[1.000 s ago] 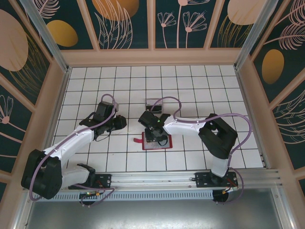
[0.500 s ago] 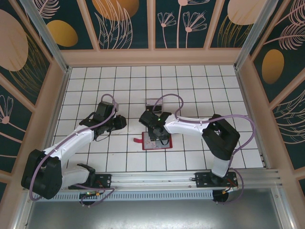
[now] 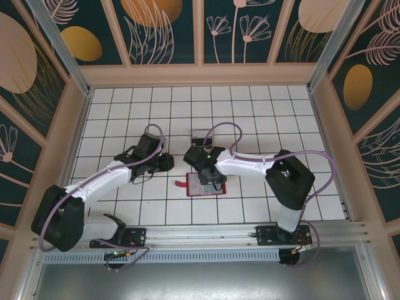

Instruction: Take the credit cards out of the card holder

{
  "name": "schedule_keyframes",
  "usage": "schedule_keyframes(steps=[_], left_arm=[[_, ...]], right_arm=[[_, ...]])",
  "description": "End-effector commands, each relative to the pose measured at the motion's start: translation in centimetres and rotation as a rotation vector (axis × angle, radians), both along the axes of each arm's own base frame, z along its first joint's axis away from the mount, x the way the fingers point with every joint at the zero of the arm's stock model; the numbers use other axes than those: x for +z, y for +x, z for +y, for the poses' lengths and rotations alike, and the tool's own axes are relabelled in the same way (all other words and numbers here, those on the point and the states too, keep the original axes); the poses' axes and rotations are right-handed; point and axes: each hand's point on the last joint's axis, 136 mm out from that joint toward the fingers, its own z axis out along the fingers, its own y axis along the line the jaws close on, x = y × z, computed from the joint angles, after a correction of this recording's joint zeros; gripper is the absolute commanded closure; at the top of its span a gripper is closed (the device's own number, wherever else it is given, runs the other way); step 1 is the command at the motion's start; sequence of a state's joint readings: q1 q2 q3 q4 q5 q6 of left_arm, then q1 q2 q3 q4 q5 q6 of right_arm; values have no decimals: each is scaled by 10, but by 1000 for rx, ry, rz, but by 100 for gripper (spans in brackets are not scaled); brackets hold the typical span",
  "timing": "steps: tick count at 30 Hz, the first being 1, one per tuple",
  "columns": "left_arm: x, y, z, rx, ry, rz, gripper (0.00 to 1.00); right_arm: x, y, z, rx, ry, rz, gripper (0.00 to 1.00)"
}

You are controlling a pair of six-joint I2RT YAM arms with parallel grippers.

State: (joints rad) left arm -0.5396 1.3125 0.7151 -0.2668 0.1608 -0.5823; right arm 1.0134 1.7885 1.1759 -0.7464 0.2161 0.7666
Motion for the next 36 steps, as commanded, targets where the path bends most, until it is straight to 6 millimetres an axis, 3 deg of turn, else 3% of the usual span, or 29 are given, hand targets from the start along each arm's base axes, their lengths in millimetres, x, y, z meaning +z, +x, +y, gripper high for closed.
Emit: schedule_keyframes(steps=[1, 11, 16, 21, 25, 36], left_arm=[[-6, -7, -8, -3, 13, 37, 76], [-23, -35, -37, -82, 12, 99, 76], [-29, -45, -57, -129, 14, 123, 77], [-35, -49, -75, -165, 49, 134, 77], [-41, -52, -81, -174, 96, 140, 77], [-64, -58, -69, -129, 172, 191, 78]], right_arm=[[5, 0, -20, -48, -43, -27, 57], [-5, -5, -51, -104, -73, -1, 57], [2, -2, -63, -128, -75, -14, 57], [13, 3, -53, -132, 15, -30, 58], [18, 5, -33, -119, 135, -16, 60], [26, 12, 6, -87, 342, 14, 61]])
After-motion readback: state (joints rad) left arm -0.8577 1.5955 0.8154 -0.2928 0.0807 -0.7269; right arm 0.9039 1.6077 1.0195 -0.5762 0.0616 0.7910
